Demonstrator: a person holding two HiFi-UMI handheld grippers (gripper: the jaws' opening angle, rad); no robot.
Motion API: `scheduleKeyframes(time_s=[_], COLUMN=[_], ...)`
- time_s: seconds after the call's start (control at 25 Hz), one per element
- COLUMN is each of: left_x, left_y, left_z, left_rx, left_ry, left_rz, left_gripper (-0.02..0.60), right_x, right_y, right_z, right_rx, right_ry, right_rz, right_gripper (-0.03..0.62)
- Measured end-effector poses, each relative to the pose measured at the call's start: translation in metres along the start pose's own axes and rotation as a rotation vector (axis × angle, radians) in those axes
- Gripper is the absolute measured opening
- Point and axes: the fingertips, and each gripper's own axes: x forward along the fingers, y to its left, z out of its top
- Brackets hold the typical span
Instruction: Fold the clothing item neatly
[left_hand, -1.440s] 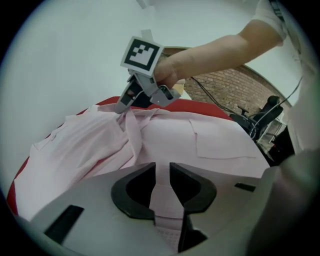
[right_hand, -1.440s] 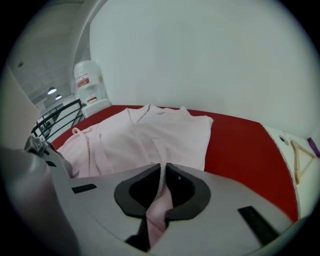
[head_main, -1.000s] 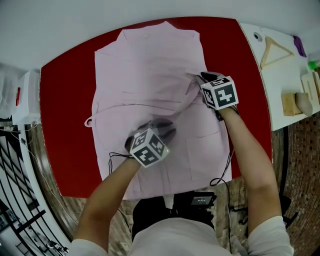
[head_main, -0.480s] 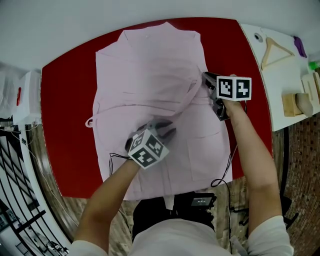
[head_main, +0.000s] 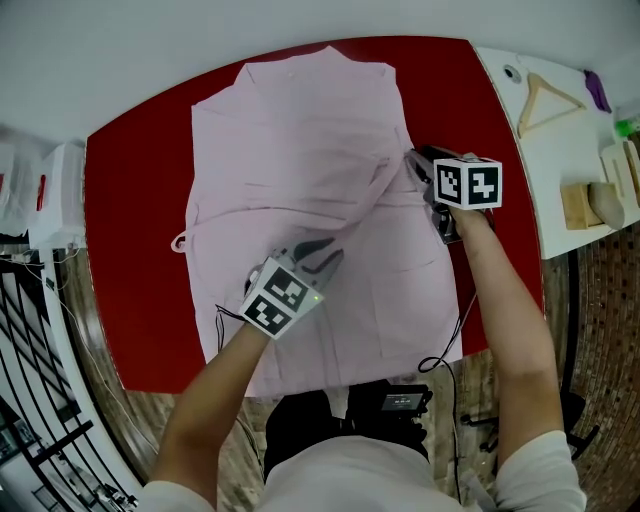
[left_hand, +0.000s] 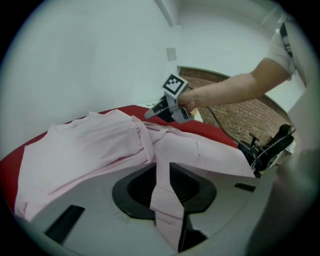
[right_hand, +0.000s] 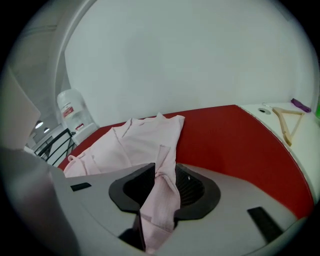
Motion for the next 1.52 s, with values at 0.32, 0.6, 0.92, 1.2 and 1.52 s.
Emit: scheduleKeyframes(time_s=[0.32,0.6,0.92,1.2,1.52], left_x=[-0.069,-0.132,-0.179,-0.224,-0.235], left_y=[0.012,0.003,-0.015,-0.040,-0.089], left_z=[0.008,-0.014,-0.053,-0.095,-0.093], left_rx=[-0.209,-0.341,-0.474,-0.512,-0.552], left_ry=[-0.173,-0.224,-0.337,-0.411,-0.493], left_rz=[0.125,0.226,0.239,0.189,0.080], left_gripper=[0.079,0.078,0.070,0.030,0.012], right_x=[-0.048,-0.049,-0.082,-0.152,-0.216], right_y=[0.000,0.024,0.056,0.091,0.263], right_z=[-0.003,-0.012,-0.016,-0.076,-0.143], right_rx=[-0.113,-0.228,-0.143,-0.067,-0.125], right_ry=[-0.091,-0.043,-0.123,-0.170,-0.133], right_rz=[0.013,0.050,0.072,0.020,0.324], right_gripper=[0.109,0.020,0.020,0.021,0.020])
